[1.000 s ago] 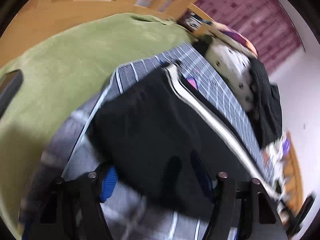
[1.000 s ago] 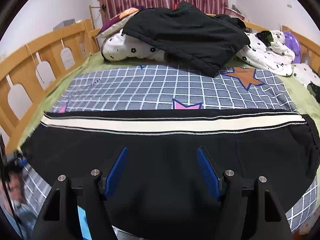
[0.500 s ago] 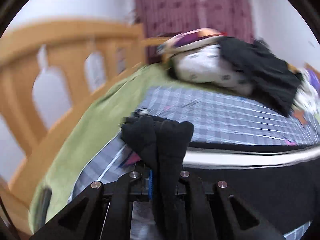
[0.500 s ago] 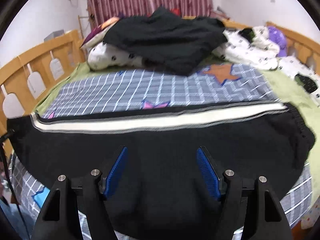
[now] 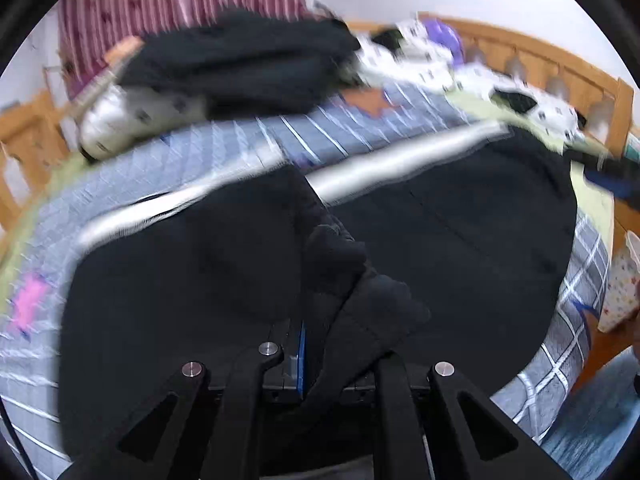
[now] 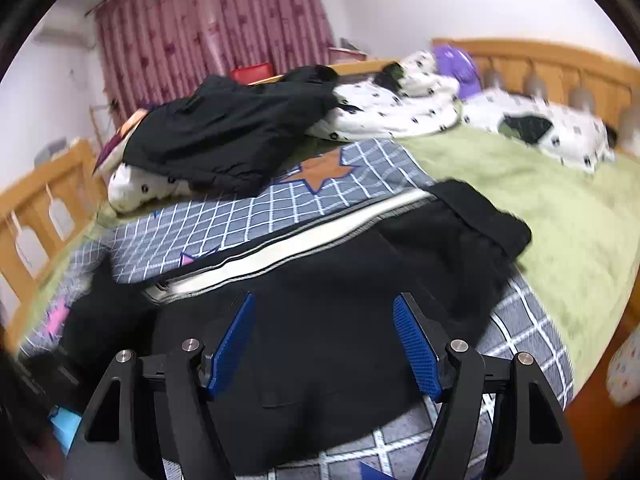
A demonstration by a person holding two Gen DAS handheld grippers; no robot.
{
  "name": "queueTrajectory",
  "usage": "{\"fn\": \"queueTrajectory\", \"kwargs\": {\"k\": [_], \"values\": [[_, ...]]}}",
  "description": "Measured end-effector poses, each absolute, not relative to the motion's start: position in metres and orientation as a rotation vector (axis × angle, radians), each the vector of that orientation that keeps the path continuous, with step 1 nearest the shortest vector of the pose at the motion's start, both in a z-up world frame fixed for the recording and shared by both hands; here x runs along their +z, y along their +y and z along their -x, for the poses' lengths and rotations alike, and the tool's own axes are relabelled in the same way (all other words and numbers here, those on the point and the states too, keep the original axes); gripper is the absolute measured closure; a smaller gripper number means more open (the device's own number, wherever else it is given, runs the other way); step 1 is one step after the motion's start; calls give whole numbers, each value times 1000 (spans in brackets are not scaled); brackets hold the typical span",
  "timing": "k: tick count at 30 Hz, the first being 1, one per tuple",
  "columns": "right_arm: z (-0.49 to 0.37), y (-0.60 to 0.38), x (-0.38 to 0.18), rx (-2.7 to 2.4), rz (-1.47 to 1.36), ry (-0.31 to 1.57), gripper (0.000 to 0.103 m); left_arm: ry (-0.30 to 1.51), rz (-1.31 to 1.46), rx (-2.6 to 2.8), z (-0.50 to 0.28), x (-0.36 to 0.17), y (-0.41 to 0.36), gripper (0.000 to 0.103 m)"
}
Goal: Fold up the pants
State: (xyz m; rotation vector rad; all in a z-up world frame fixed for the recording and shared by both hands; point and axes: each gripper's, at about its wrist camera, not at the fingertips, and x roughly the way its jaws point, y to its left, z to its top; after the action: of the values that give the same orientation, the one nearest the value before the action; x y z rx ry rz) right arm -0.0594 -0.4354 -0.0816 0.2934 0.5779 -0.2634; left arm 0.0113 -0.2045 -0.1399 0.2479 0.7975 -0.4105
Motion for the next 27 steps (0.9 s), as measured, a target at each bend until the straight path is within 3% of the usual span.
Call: {"fn": "queueTrajectory", "kwargs": {"k": [4, 6, 9, 11, 23, 24, 25, 26, 27], "values": [[68, -456, -87, -257, -386, 571, 32, 787, -255, -367, 7, -149, -210, 88], [69, -461, -91, -256, -418, 575, 32, 833, -216, -474, 10, -140, -194, 56], [63, -459, -94, -208, -466, 591, 32, 804, -163, -536, 24, -122, -156, 36], [57, -451, -96, -183, -453, 604, 32, 763, -137, -528, 35, -114, -128, 29], [-15, -313, -125, 151, -298, 840, 33, 809, 54, -222, 20, -132, 34, 27], [-23, -303, -134, 157, -283, 884, 35, 814, 73, -222, 20, -135, 41, 27], [-28, -297, -143, 152, -267, 923, 50, 817, 82, -220, 19, -136, 46, 27], [-31, -291, -154, 147, -251, 960, 76, 816, 93, -223, 19, -137, 50, 27], [-33, -287, -162, 170, -242, 994, 77, 812, 102, -228, 20, -136, 53, 27]]}}
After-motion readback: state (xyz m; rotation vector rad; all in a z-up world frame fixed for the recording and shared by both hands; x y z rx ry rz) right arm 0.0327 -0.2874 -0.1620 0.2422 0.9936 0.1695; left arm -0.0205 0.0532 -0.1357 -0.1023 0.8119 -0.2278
